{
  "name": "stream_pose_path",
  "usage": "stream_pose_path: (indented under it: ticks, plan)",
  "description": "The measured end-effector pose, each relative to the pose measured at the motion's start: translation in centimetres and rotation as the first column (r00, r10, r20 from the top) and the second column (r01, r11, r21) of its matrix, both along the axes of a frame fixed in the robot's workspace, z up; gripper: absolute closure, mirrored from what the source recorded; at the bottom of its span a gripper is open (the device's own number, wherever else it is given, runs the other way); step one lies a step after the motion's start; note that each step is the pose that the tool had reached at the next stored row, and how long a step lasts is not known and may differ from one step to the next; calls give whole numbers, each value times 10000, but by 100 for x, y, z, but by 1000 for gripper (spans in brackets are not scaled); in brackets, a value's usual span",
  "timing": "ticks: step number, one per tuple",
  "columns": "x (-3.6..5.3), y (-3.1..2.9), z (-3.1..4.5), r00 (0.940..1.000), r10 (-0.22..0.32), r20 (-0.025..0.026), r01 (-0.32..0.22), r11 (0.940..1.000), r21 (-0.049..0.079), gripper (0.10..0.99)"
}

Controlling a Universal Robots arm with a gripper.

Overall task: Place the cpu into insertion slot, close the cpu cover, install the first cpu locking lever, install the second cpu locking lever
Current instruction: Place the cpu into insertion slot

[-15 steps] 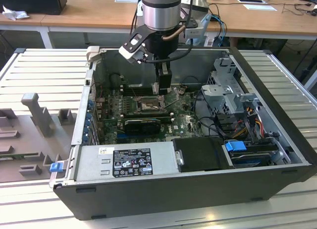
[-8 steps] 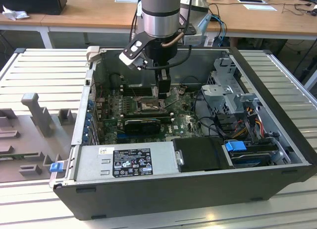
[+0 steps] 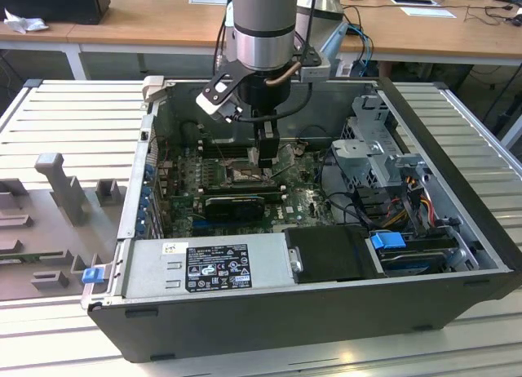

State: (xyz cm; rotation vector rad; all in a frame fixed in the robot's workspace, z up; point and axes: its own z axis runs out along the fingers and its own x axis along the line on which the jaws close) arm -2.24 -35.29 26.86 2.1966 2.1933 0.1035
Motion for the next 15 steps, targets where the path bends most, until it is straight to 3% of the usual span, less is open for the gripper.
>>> stream_pose_path:
  ticks: [15]
  plan:
    - [0,0,-75,10000,1,-12,-1,10000,0,557]
